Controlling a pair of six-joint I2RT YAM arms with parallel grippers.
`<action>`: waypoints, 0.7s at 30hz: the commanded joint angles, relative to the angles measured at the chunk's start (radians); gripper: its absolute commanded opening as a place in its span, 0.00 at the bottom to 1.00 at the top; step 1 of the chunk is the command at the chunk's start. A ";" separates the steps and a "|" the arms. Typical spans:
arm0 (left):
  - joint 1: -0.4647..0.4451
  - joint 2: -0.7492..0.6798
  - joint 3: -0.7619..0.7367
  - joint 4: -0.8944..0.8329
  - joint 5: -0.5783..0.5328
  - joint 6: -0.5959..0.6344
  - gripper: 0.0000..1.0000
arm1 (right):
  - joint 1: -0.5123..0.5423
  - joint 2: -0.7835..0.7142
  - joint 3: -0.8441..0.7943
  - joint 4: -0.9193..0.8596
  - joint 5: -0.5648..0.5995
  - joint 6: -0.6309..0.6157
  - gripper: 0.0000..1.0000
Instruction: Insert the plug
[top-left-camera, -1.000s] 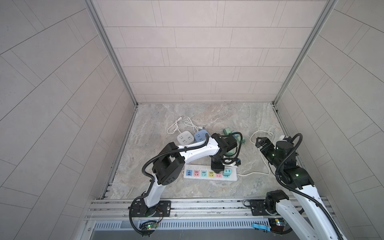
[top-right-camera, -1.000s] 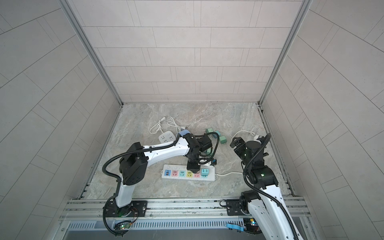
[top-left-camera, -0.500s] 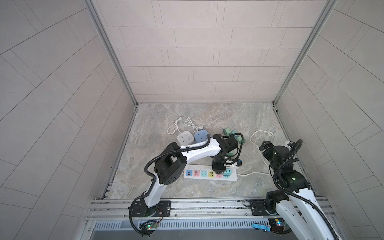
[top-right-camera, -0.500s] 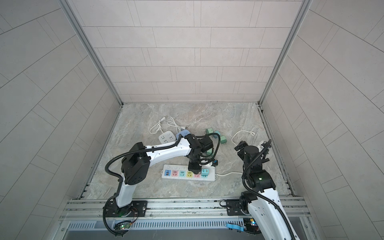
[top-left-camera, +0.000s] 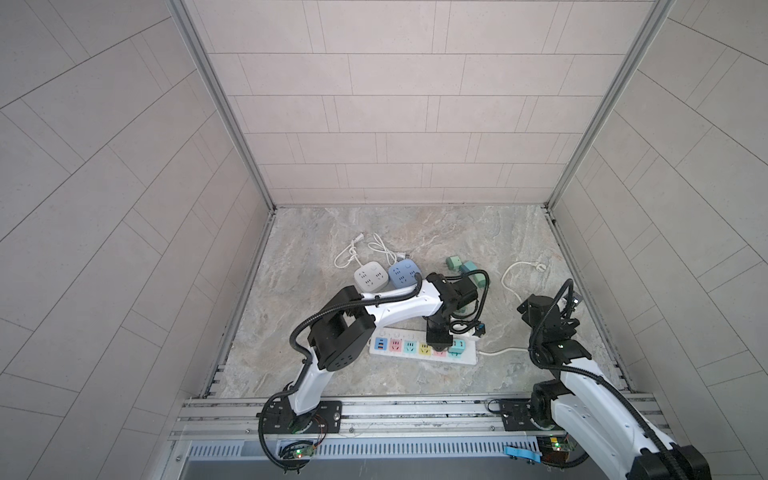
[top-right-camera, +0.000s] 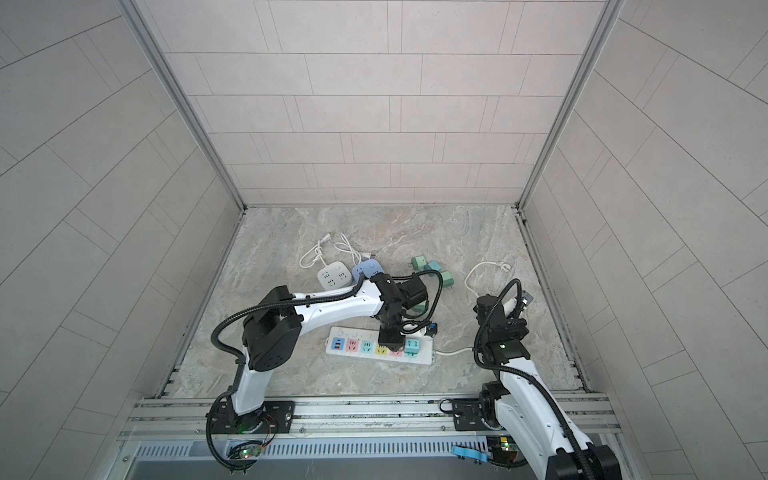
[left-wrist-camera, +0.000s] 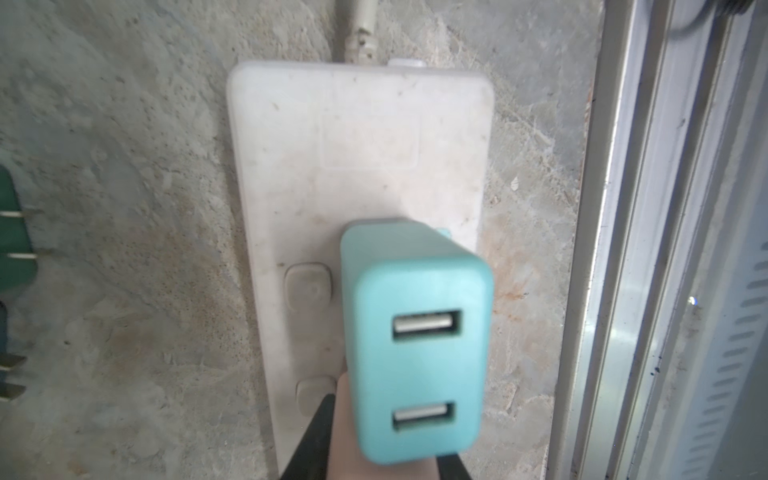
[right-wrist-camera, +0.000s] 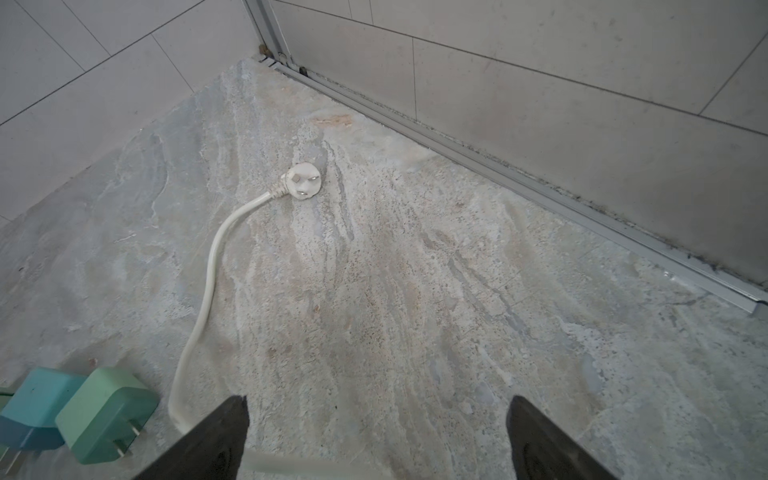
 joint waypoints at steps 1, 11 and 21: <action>-0.027 0.026 -0.061 0.050 0.018 0.014 0.00 | -0.016 0.011 0.007 0.053 0.040 0.014 0.98; -0.044 -0.066 -0.123 0.156 -0.038 -0.019 0.55 | -0.020 -0.006 -0.002 0.053 0.036 0.016 0.97; -0.040 -0.318 -0.154 0.111 -0.090 -0.019 0.78 | -0.019 0.032 0.016 0.049 0.040 0.016 0.97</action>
